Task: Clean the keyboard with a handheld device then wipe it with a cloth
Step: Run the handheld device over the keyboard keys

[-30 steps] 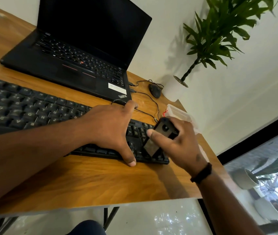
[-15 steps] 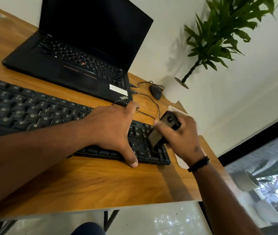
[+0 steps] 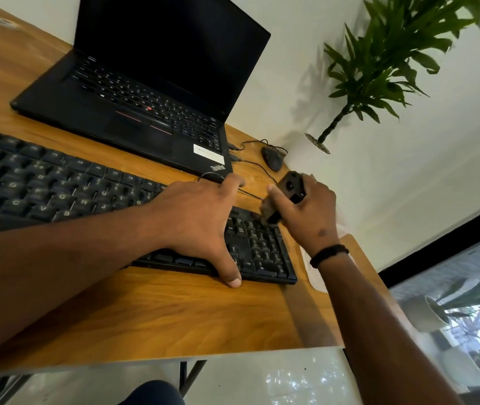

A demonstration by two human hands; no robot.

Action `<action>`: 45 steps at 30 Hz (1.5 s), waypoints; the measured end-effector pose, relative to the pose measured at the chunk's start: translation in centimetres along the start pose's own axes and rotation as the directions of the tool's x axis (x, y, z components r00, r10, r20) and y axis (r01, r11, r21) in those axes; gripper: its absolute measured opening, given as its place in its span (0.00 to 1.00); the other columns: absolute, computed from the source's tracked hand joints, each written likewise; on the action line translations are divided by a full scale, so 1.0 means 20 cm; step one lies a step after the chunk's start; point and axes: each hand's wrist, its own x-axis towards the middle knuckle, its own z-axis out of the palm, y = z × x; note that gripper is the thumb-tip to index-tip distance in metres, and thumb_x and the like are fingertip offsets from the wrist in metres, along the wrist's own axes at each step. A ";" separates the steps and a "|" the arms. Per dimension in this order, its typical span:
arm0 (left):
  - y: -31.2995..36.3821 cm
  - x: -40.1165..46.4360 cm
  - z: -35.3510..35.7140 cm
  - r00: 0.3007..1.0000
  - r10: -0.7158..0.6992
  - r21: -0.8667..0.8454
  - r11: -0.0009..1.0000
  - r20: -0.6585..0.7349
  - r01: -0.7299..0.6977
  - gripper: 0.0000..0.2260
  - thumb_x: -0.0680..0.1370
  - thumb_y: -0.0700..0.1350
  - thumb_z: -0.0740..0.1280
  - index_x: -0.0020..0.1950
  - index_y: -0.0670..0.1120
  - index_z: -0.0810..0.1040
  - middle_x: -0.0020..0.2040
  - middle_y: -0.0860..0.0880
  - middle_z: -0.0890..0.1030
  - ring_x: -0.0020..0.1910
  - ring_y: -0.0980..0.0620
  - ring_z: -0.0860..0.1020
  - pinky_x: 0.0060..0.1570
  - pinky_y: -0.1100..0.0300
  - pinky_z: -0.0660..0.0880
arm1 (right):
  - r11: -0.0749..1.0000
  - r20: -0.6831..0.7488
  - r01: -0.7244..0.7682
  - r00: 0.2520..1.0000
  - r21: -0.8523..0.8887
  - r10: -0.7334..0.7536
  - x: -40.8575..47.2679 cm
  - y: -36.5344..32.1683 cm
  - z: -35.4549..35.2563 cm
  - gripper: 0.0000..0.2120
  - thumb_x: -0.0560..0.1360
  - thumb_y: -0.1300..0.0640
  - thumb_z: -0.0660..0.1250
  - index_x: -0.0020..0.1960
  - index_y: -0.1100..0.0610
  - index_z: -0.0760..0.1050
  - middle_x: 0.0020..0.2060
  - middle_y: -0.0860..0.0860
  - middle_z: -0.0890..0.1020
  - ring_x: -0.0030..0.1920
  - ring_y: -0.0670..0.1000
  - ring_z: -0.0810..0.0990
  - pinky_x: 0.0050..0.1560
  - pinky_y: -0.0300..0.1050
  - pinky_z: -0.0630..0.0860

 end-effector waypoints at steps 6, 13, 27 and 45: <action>0.01 0.01 0.00 1.000 0.001 0.001 1.000 0.017 -0.001 0.67 0.52 0.77 0.76 0.78 0.54 0.42 0.64 0.52 0.77 0.57 0.50 0.78 0.51 0.50 0.79 | 0.985 0.131 0.048 0.989 0.165 -0.071 -0.02 -0.04 0.00 0.15 0.73 0.45 0.73 0.38 0.56 0.75 0.30 0.48 0.77 0.32 0.47 0.77 0.32 0.43 0.73; 0.01 0.00 0.00 1.000 -0.007 0.002 1.000 0.001 0.007 0.66 0.52 0.77 0.76 0.78 0.53 0.44 0.59 0.53 0.79 0.51 0.52 0.79 0.44 0.54 0.78 | 0.981 0.216 0.010 0.975 0.194 -0.053 -0.01 -0.06 -0.01 0.16 0.73 0.47 0.73 0.40 0.60 0.75 0.33 0.56 0.80 0.34 0.57 0.80 0.33 0.52 0.78; 0.01 0.00 0.00 1.000 0.009 0.000 1.000 0.007 -0.009 0.67 0.52 0.78 0.75 0.78 0.52 0.43 0.64 0.53 0.77 0.56 0.51 0.78 0.50 0.52 0.79 | 0.986 0.099 0.092 0.992 -0.136 -0.079 -0.05 -0.04 -0.04 0.15 0.73 0.43 0.71 0.48 0.53 0.73 0.38 0.46 0.78 0.40 0.49 0.77 0.42 0.50 0.79; 0.00 0.00 0.00 1.000 0.007 -0.010 1.000 0.013 -0.007 0.67 0.51 0.78 0.74 0.78 0.53 0.44 0.62 0.53 0.79 0.55 0.50 0.80 0.52 0.48 0.79 | 0.994 0.154 0.076 0.984 0.075 -0.087 -0.22 -0.07 -0.12 0.12 0.74 0.45 0.71 0.43 0.53 0.74 0.33 0.44 0.76 0.33 0.45 0.76 0.31 0.39 0.72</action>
